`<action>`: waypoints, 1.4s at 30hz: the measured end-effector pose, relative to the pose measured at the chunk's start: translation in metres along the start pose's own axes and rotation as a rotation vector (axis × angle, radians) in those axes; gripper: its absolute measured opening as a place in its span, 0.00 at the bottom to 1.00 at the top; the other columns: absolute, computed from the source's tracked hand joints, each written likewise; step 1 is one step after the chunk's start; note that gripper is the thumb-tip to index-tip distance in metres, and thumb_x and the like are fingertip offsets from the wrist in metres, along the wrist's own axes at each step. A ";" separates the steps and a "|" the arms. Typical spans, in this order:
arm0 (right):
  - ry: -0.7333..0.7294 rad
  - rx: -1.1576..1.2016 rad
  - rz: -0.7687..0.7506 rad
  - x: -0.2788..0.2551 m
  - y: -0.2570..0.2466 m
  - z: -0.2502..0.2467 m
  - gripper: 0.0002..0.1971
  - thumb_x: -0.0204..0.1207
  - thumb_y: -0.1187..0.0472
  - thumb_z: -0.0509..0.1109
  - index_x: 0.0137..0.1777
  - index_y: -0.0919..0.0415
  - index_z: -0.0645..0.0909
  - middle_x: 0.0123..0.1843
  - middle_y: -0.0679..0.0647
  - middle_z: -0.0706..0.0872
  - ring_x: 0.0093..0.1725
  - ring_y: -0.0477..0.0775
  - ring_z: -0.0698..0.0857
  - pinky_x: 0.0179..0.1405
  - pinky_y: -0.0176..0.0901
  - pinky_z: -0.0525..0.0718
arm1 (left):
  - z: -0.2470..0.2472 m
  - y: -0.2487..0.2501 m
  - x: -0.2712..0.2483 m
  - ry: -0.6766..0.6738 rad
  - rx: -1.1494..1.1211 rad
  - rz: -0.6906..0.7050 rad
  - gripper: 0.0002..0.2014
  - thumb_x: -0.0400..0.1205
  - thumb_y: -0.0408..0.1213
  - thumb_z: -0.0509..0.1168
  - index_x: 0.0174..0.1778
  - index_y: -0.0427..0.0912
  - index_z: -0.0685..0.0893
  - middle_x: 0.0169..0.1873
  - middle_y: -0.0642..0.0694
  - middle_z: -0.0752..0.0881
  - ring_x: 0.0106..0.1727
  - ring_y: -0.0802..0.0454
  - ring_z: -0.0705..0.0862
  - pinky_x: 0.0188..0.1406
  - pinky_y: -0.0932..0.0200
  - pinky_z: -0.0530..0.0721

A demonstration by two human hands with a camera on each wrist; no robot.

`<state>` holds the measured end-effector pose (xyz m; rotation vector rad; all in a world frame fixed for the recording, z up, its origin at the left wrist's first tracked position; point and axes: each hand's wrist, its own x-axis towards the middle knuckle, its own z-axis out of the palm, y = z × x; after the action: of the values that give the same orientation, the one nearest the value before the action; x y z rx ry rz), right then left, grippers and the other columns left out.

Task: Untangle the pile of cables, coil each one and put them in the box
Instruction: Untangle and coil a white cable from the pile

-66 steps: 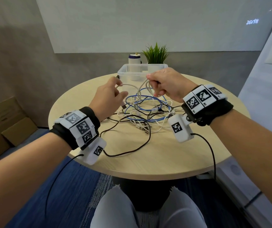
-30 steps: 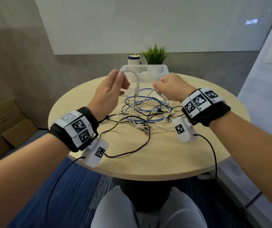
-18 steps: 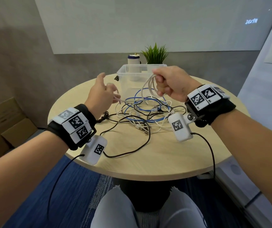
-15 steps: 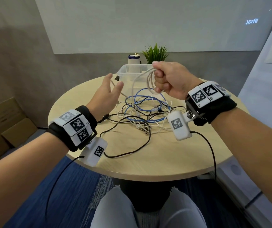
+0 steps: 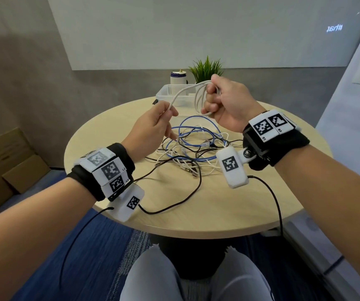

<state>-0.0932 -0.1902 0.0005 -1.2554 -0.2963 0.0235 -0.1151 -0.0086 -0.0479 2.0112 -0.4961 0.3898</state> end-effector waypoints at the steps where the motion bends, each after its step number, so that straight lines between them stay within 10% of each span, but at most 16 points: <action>1: -0.005 0.056 -0.002 0.000 0.000 0.000 0.19 0.87 0.57 0.52 0.33 0.59 0.70 0.18 0.47 0.64 0.19 0.47 0.67 0.32 0.42 0.78 | 0.001 -0.002 0.001 -0.004 0.075 -0.004 0.11 0.88 0.35 0.50 0.56 0.43 0.78 0.25 0.50 0.75 0.30 0.60 0.85 0.27 0.75 0.72; 7: -0.056 0.393 0.006 -0.002 -0.001 0.005 0.16 0.88 0.57 0.51 0.46 0.64 0.76 0.29 0.54 0.86 0.36 0.57 0.90 0.44 0.45 0.89 | 0.003 -0.005 0.005 -0.255 0.415 0.045 0.17 0.88 0.33 0.52 0.70 0.52 0.77 0.35 0.49 0.82 0.28 0.68 0.77 0.27 0.79 0.70; 13: 0.053 0.469 -0.097 0.006 -0.002 -0.002 0.11 0.88 0.65 0.50 0.56 0.70 0.73 0.41 0.59 0.90 0.45 0.57 0.90 0.57 0.46 0.84 | 0.004 -0.013 0.002 -0.414 0.686 0.108 0.14 0.85 0.32 0.53 0.46 0.53 0.80 0.42 0.59 0.85 0.45 0.56 0.79 0.56 0.55 0.77; 19: 0.194 -0.090 -0.218 0.009 0.009 -0.004 0.08 0.86 0.69 0.53 0.53 0.62 0.74 0.49 0.60 0.88 0.63 0.63 0.83 0.71 0.56 0.77 | 0.001 -0.009 0.005 -0.345 0.490 0.063 0.14 0.87 0.31 0.53 0.54 0.48 0.84 0.43 0.50 0.85 0.27 0.65 0.80 0.29 0.76 0.75; 22: 0.192 -0.714 -0.239 0.006 0.015 -0.006 0.11 0.85 0.65 0.57 0.53 0.60 0.81 0.47 0.51 0.87 0.55 0.70 0.82 0.60 0.61 0.81 | -0.001 -0.006 0.005 -0.282 0.264 0.049 0.15 0.87 0.29 0.51 0.50 0.49 0.82 0.41 0.46 0.83 0.33 0.56 0.84 0.36 0.67 0.85; 26: 0.057 -1.043 -0.173 0.001 0.021 -0.005 0.12 0.85 0.64 0.56 0.60 0.67 0.77 0.51 0.57 0.87 0.44 0.50 0.82 0.43 0.40 0.78 | 0.002 -0.002 0.004 -0.218 0.151 0.122 0.11 0.86 0.29 0.55 0.50 0.45 0.82 0.41 0.46 0.86 0.43 0.57 0.86 0.49 0.69 0.85; 30: -0.109 -0.991 -0.101 -0.005 0.021 -0.005 0.15 0.87 0.55 0.53 0.46 0.61 0.77 0.37 0.59 0.84 0.43 0.58 0.84 0.60 0.55 0.79 | 0.001 -0.005 0.009 -0.065 0.032 0.120 0.09 0.86 0.28 0.56 0.47 0.42 0.80 0.39 0.46 0.85 0.46 0.51 0.86 0.51 0.61 0.86; 35: -0.329 -0.883 -0.025 -0.013 0.023 -0.004 0.22 0.84 0.47 0.58 0.34 0.63 0.77 0.21 0.52 0.75 0.18 0.45 0.71 0.27 0.39 0.74 | -0.007 -0.008 0.018 -0.001 0.029 0.041 0.05 0.86 0.32 0.58 0.46 0.39 0.78 0.39 0.45 0.81 0.39 0.53 0.88 0.41 0.58 0.88; 42: -0.255 -0.287 -0.002 -0.008 0.013 -0.002 0.24 0.88 0.50 0.49 0.33 0.61 0.72 0.16 0.48 0.62 0.17 0.50 0.63 0.38 0.46 0.79 | -0.003 -0.022 0.013 -0.139 0.144 -0.098 0.10 0.86 0.31 0.55 0.41 0.43 0.78 0.40 0.44 0.81 0.34 0.51 0.86 0.37 0.62 0.87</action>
<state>-0.0985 -0.1898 -0.0143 -1.5396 -0.5360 0.1442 -0.0930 0.0012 -0.0566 2.2029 -0.4637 0.2312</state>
